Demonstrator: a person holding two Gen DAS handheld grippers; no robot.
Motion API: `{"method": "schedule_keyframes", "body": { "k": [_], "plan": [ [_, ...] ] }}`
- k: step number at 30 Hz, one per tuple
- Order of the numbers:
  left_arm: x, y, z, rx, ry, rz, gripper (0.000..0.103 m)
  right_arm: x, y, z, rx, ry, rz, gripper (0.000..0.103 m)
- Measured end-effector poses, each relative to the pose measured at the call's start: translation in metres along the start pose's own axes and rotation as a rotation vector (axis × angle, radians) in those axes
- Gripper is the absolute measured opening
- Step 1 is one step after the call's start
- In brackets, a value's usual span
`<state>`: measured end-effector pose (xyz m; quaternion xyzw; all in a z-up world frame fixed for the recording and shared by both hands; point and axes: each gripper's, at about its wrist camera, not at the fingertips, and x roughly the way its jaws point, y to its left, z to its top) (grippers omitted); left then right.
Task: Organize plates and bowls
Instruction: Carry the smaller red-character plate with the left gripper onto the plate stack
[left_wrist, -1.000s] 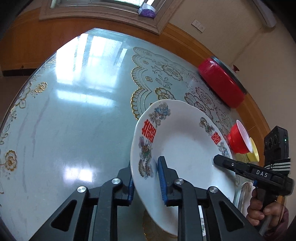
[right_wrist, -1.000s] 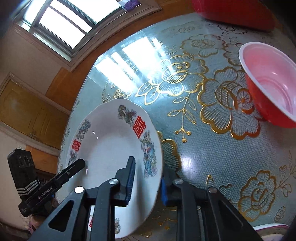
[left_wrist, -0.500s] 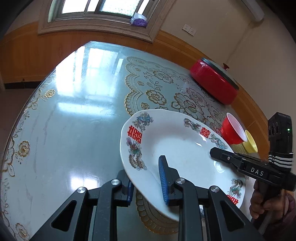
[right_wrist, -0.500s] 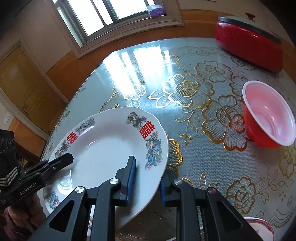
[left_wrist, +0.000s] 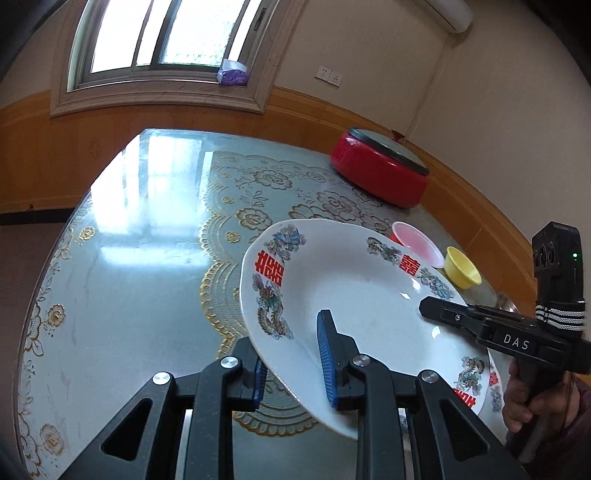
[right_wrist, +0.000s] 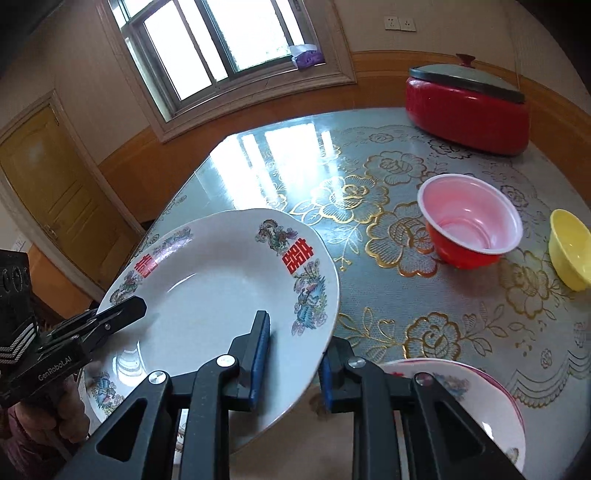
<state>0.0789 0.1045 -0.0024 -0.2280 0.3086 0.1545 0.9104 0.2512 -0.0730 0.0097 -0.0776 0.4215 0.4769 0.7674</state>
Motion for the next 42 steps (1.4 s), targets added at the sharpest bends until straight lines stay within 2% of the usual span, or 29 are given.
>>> {"method": "schedule_keyframes", "body": {
  "k": [7,16,27,37,42],
  "plan": [
    [-0.001,-0.053,-0.017,0.088,0.027,-0.102,0.026,-0.058,-0.032,-0.036,0.051,-0.049,-0.071,0.023],
    [0.017,-0.101,-0.045,0.159,0.115,-0.182,0.028,-0.089,-0.067,-0.085,0.152,-0.035,-0.159,0.024],
    [0.028,-0.124,-0.065,0.188,0.174,-0.208,0.029,-0.101,-0.086,-0.112,0.2,-0.02,-0.212,0.024],
    [0.04,-0.127,-0.071,0.185,0.201,-0.197,0.031,-0.097,-0.094,-0.117,0.201,-0.008,-0.222,0.024],
    [0.04,-0.129,-0.072,0.187,0.205,-0.2,0.033,-0.097,-0.09,-0.115,0.17,-0.013,-0.255,0.026]
  ]
}}
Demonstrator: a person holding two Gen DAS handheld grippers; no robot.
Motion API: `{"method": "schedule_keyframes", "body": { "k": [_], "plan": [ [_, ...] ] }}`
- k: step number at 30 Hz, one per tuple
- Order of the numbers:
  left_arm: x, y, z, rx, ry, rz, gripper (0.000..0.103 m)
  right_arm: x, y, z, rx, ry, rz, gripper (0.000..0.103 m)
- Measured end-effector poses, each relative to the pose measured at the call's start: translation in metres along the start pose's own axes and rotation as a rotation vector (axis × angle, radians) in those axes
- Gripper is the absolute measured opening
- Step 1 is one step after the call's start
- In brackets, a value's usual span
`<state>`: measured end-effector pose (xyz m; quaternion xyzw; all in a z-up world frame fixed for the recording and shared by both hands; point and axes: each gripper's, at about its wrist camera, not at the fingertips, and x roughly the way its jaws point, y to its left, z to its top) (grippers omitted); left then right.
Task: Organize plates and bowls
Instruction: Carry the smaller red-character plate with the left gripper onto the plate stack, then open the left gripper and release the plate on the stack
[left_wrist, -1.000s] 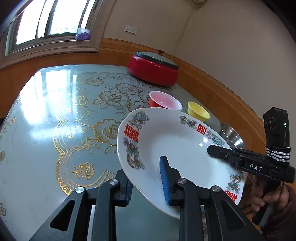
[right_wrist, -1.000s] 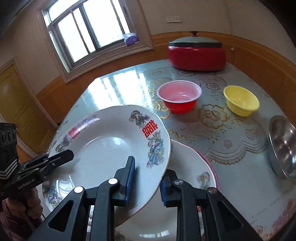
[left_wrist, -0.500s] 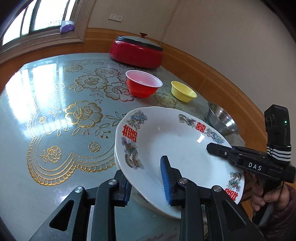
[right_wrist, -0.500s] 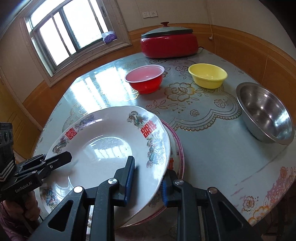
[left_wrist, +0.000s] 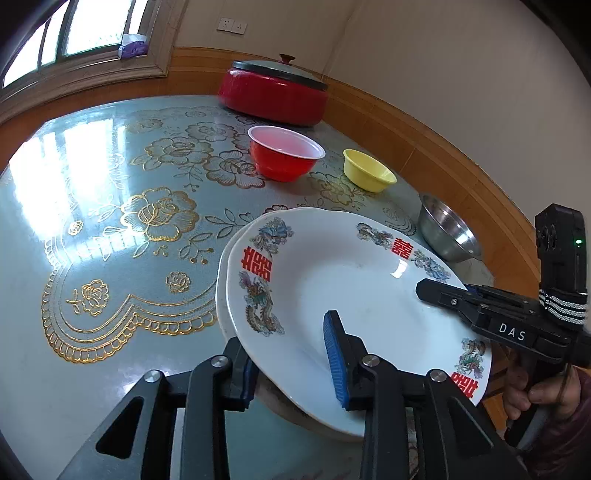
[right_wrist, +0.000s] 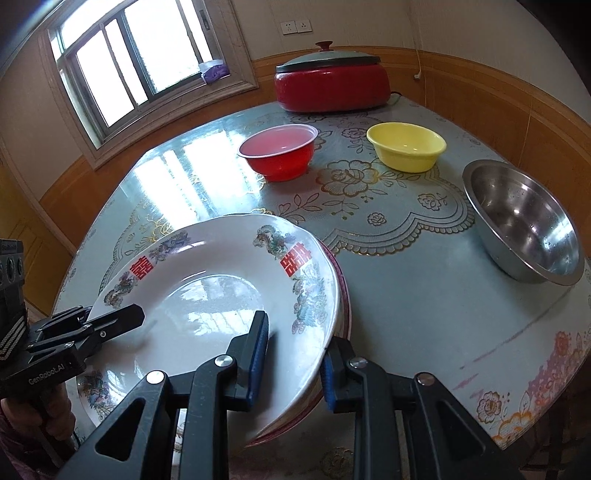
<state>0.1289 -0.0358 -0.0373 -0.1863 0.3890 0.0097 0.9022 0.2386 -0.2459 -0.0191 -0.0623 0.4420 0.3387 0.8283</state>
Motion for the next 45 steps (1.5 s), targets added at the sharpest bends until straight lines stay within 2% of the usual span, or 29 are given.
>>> {"method": "schedule_keyframes", "body": {
  "k": [4,8,10,15,23,24,26,30,45],
  "plan": [
    [0.0,0.0,0.0,0.003,0.01,0.001,0.035,-0.001,0.0,0.0,-0.015,-0.001,-0.008,0.028],
    [0.0,-0.004,0.0,0.029,0.027,0.012,0.035,0.002,0.004,-0.005,-0.059,0.014,-0.076,0.032],
    [0.0,-0.005,-0.001,0.043,0.031,0.016,0.035,0.006,-0.001,-0.008,-0.037,0.029,-0.065,0.034],
    [-0.003,-0.002,0.001,0.035,0.034,0.024,0.035,0.005,0.004,-0.01,-0.066,0.006,-0.115,0.034],
    [-0.015,0.006,-0.001,0.014,0.011,0.026,0.038,0.008,0.011,-0.009,-0.098,0.011,-0.147,0.034],
    [-0.017,0.006,-0.001,0.013,0.004,0.035,0.039,0.008,0.012,-0.009,-0.102,0.012,-0.149,0.035],
    [-0.017,0.009,-0.002,0.008,0.006,0.071,0.046,0.008,0.015,-0.009,-0.109,0.005,-0.145,0.038],
    [-0.017,0.016,-0.005,-0.014,0.01,0.077,0.046,0.014,0.022,-0.012,-0.151,0.005,-0.188,0.04],
    [-0.024,0.018,-0.01,-0.022,-0.005,0.131,0.05,0.014,0.027,-0.013,-0.137,-0.003,-0.234,0.042]
  ]
}}
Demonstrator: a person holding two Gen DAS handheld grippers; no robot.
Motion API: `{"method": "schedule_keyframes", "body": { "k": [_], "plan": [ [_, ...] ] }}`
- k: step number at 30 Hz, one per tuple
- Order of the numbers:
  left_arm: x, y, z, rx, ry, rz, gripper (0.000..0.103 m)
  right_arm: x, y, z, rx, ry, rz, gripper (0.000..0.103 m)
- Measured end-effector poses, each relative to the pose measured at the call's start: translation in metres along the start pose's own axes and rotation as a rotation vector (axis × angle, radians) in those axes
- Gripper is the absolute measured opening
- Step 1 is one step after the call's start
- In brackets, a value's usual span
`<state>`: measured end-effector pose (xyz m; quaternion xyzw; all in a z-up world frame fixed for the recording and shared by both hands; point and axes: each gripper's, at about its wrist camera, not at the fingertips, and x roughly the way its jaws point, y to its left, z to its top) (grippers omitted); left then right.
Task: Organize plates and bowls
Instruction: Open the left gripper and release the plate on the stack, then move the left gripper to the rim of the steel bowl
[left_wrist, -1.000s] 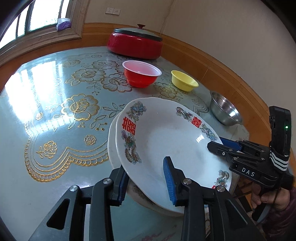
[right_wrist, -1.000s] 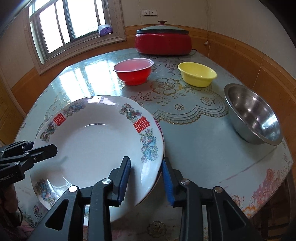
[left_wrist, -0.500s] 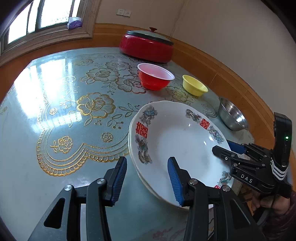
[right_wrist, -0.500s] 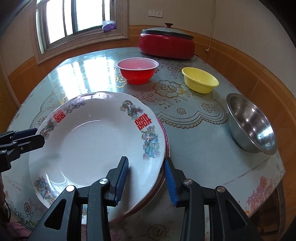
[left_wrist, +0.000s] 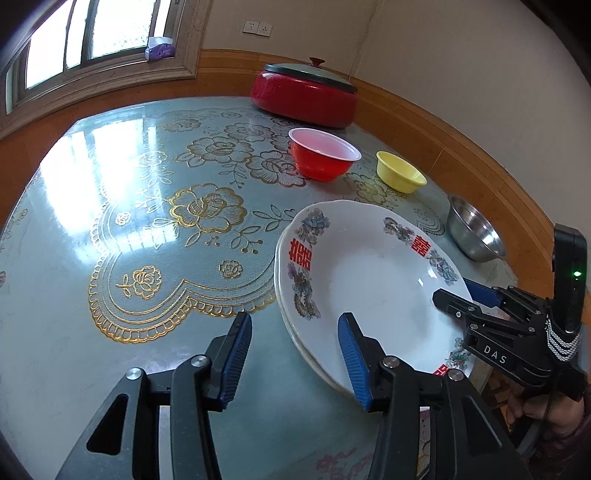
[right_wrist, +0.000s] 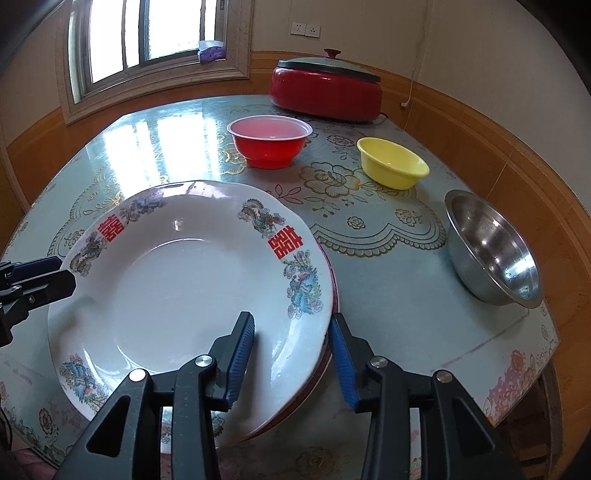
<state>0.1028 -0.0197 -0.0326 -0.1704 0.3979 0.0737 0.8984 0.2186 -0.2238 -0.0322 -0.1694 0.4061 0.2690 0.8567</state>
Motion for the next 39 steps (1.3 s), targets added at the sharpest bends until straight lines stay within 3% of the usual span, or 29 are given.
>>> {"method": "schedule_keyframes", "body": {
  "k": [22,26,39],
  "plan": [
    [-0.02,-0.029,0.002,0.085,-0.059,-0.012,0.055,-0.016,-0.009,-0.012,0.112,-0.009,0.041,0.044],
    [-0.02,-0.038,0.004,0.112,-0.061,-0.03,0.056,-0.023,-0.019,-0.014,0.15,-0.022,0.029,0.044],
    [-0.012,-0.081,0.026,0.193,-0.059,-0.1,0.056,-0.032,-0.063,-0.015,0.284,-0.049,0.104,0.044]
  ]
}}
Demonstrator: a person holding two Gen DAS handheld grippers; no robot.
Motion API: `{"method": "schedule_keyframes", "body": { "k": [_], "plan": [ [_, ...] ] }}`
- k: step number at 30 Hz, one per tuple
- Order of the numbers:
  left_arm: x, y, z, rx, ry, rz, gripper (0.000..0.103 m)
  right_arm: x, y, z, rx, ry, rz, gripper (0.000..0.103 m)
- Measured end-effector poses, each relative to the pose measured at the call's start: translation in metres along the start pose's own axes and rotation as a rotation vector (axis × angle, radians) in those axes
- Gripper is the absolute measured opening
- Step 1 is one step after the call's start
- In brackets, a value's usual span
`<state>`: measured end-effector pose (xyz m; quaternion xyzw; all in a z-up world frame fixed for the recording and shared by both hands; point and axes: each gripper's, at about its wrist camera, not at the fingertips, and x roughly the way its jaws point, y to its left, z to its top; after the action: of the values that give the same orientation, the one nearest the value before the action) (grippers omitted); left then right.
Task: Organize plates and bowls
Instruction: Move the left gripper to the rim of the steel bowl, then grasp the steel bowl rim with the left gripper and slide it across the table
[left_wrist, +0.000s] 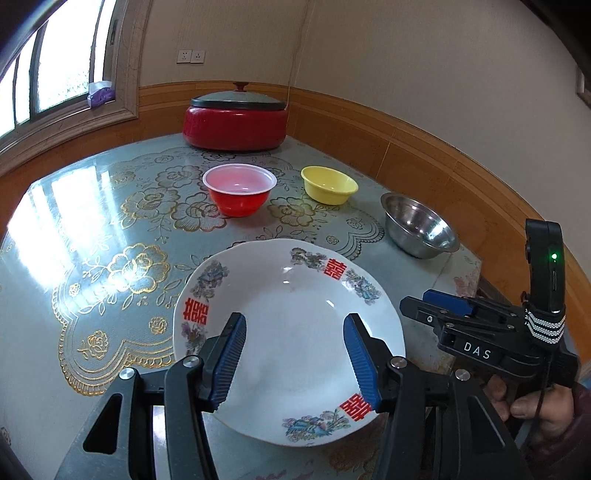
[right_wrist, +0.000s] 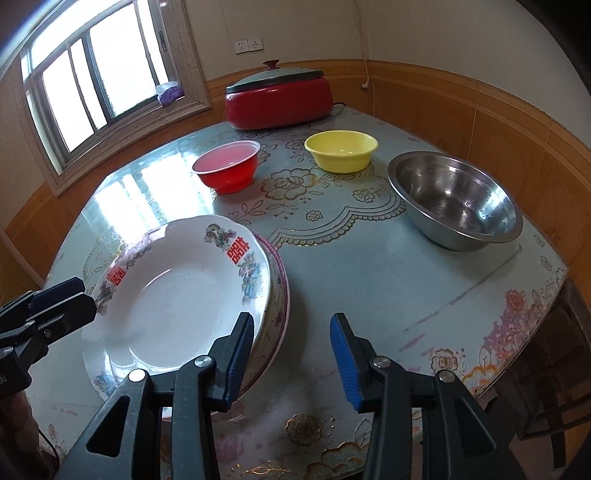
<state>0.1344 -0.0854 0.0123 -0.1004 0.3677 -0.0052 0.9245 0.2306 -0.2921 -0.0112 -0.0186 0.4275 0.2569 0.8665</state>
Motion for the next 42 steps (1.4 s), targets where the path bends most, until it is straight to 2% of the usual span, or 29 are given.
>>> {"method": "schedule_keyframes", "body": {
  "k": [6,14,17,21,27,30,31,32,33,35,37,42],
  "plan": [
    [0.015,-0.024,0.024,-0.011,-0.004,0.01,0.056,-0.006,-0.053,0.032,0.072,-0.05,0.015,0.044],
    [0.075,-0.087,0.066,-0.049,0.045,-0.042,0.056,-0.022,-0.17,0.086,0.227,-0.139,-0.03,0.044],
    [0.104,-0.114,0.08,-0.053,0.062,-0.069,0.056,-0.016,-0.21,0.101,0.26,-0.137,-0.062,0.044],
    [0.144,-0.138,0.095,-0.09,0.098,-0.071,0.056,0.006,-0.245,0.115,0.261,-0.087,-0.032,0.044],
    [0.194,-0.153,0.106,-0.158,0.151,-0.05,0.054,0.05,-0.269,0.128,0.251,0.012,0.045,0.044],
    [0.214,-0.158,0.106,-0.173,0.185,-0.038,0.048,0.068,-0.278,0.127,0.243,0.064,0.106,0.044],
    [0.22,-0.159,0.106,-0.173,0.191,-0.039,0.044,0.074,-0.279,0.127,0.234,0.077,0.115,0.04],
    [0.224,-0.161,0.105,-0.171,0.197,-0.039,0.036,0.079,-0.279,0.126,0.222,0.091,0.12,0.035],
    [0.228,-0.163,0.105,-0.17,0.202,-0.042,0.03,0.084,-0.278,0.126,0.205,0.105,0.124,0.025],
    [0.231,-0.167,0.105,-0.167,0.198,-0.058,0.022,0.089,-0.273,0.126,0.161,0.115,0.116,0.021],
    [0.228,-0.173,0.103,-0.149,0.191,-0.031,0.022,0.089,-0.268,0.123,0.12,0.114,0.095,0.017],
    [0.212,-0.173,0.095,-0.158,0.181,-0.024,0.023,0.087,-0.264,0.12,0.081,0.125,0.146,0.012]
  ]
}}
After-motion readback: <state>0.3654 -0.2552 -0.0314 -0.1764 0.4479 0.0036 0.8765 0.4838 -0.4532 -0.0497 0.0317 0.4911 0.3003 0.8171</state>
